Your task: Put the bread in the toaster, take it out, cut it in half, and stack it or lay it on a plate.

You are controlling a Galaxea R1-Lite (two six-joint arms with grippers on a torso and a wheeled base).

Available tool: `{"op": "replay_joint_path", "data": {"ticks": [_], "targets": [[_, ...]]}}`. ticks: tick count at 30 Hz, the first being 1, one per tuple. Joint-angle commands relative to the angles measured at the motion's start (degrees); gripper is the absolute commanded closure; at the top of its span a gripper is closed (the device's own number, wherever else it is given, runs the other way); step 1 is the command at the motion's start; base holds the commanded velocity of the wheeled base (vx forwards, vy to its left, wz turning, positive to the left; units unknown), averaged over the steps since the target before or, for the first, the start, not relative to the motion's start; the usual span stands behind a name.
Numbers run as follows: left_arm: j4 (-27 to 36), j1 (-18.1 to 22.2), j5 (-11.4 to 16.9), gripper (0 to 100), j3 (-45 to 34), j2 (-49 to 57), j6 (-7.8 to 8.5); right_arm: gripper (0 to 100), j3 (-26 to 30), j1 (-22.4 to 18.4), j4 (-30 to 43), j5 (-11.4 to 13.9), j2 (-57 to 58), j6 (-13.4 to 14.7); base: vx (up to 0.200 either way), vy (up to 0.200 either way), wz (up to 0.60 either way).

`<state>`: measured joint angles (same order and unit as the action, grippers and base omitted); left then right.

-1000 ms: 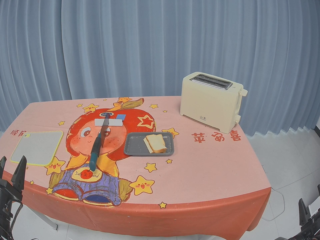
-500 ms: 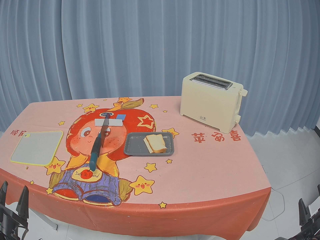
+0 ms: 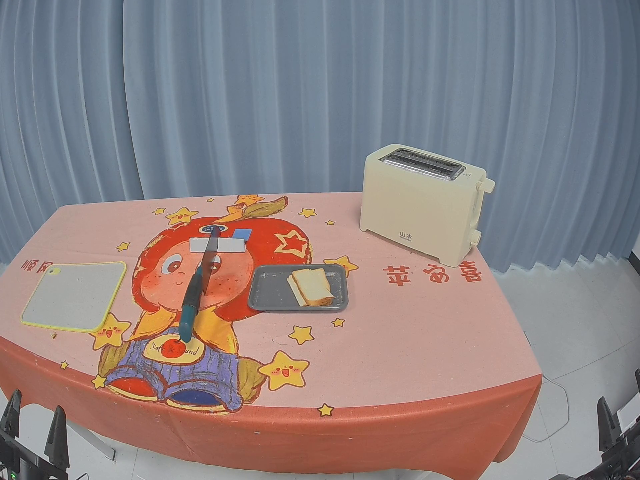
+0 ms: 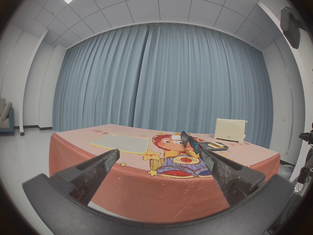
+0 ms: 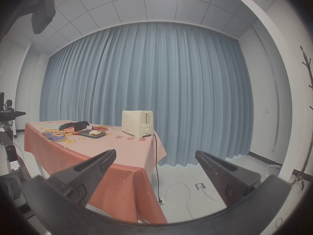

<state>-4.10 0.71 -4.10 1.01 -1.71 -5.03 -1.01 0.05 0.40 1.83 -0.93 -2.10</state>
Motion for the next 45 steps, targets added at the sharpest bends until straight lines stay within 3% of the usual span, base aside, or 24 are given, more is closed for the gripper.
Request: {"op": "replay_joint_path", "data": {"ticks": [1,3,4,7,23,28,45], "targets": [[0.0,0.0,0.1,0,-1.0,1.7,0.73,0,0.8,0.0,0.0,0.0,0.9,0.0,0.0,0.0,0.0],[0.5,0.0,0.1,0,-1.0,1.7,2.22,0,0.8,0.0,0.0,0.0,0.9,0.0,0.0,0.0,0.0],[1.8,0.0,0.3,0,-1.0,1.7,4.07,0,0.8,0.0,-0.1,0.0,0.9,0.0,0.0,0.0,0.0],[3.9,0.0,2.6,0,-1.0,1.7,5.03,0,0.7,0.0,-0.1,0.0,0.9,0.0,0.0,0.0,0.0],[3.9,0.0,3.4,0,-1.0,1.7,5.12,0,0.8,0.0,0.0,0.0,0.9,0.0,0.0,0.0,0.0],[3.8,0.0,4.5,0,-1.0,1.7,7.41,0,0.8,0.0,0.0,0.0,0.9,0.0,0.0,0.0,0.0],[3.7,0.0,5.0,0,-1.0,1.7,7.23,0,0.8,0.0,-0.1,0.0,0.9,0.0,0.0,0.0,0.0]]}}
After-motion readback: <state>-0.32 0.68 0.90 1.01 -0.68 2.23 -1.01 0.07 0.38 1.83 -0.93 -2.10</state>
